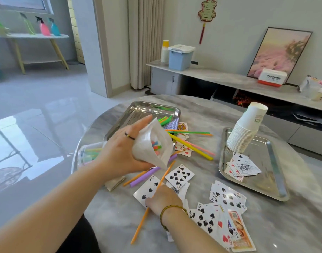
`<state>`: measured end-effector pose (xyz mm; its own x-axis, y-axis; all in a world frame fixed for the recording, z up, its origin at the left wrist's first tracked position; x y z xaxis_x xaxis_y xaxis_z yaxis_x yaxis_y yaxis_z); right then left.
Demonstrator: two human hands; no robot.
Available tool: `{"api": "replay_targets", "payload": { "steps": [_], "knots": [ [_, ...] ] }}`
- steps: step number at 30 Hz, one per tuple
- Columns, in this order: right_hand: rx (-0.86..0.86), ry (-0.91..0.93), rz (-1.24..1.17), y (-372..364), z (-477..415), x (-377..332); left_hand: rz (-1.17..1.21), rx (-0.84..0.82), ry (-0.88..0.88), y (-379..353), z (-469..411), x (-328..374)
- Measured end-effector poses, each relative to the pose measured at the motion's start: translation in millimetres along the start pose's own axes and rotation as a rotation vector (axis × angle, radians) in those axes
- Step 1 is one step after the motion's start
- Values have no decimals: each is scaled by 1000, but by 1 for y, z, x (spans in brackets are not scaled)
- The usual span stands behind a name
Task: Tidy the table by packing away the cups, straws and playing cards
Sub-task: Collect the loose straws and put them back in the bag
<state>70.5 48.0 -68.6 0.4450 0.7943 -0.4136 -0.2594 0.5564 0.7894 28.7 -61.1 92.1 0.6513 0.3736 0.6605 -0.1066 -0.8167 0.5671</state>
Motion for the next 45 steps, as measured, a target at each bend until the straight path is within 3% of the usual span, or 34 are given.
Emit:
{"api": "replay_targets", "payload": {
  "steps": [9, 17, 22, 28, 35, 40, 42, 45],
  "knots": [
    [3, -3, -144, 7, -8, 10, 80, -20, -11, -10, -3, -3],
    [-7, 3, -674, 51, 15, 30, 164, -23, -1, -10, -4, -3],
    [254, 195, -790, 120, 45, 55, 167, -58, 19, -19, -3, 1],
    [682, 576, -1238, 197, 104, 67, 225, -111, 69, -31, -4, 7],
    [500, 686, -1031, 195, 106, 11, 307, -146, 44, -42, 0, 25],
    [354, 615, -816, 177, 92, -2, 311, -162, 38, -49, 2, 35],
    [402, 568, -861, 179, 92, 8, 325, -172, 51, -52, 4, 38],
    [604, 491, -1031, 196, 100, 40, 324, -164, 65, -52, 5, 39]
  ]
}}
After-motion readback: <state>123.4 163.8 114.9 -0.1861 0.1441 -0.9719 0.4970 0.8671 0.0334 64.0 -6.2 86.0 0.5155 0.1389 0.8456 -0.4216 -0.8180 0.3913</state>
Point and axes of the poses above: each hand's wrist, its own z-axis away from the middle knuckle, its own y-axis out of the back of the hand, x = y × z, the point moved 7 cm from there along -z, towards the middle knuckle, and after that the axes turned 5 degrees about z, right-handed, at the moved point
